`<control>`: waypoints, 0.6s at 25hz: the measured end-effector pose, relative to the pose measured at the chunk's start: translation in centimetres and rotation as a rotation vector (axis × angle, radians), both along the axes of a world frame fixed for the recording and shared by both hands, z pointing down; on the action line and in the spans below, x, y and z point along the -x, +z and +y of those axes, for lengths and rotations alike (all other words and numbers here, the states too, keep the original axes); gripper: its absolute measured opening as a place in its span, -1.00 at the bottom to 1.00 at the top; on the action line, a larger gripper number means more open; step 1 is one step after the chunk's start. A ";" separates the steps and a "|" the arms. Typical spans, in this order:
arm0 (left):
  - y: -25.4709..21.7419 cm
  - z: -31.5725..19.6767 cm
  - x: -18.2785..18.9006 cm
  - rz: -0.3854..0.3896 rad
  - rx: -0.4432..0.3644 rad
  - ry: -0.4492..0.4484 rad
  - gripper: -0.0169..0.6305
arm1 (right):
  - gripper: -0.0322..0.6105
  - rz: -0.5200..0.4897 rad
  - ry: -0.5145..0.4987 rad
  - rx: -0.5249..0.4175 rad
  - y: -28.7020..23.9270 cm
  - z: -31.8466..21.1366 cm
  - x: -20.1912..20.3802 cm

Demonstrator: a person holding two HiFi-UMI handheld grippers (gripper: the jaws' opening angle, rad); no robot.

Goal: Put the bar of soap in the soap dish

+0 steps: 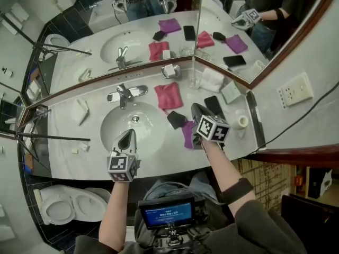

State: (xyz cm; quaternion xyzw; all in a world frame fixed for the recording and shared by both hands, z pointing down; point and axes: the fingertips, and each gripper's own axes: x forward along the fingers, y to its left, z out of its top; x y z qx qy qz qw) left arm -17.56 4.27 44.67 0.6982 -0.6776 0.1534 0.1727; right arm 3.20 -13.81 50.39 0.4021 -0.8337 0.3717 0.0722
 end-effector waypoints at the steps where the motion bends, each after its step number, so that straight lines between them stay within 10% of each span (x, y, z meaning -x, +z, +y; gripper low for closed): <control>1: 0.2 -0.2 0.1 0.000 0.003 0.006 -0.95 | -0.74 -0.016 0.014 0.020 0.4 -0.5 0.7; 15: 3.8 -1.6 0.7 0.034 0.030 0.061 -0.95 | -0.18 -0.296 0.306 0.309 8.0 -8.8 8.8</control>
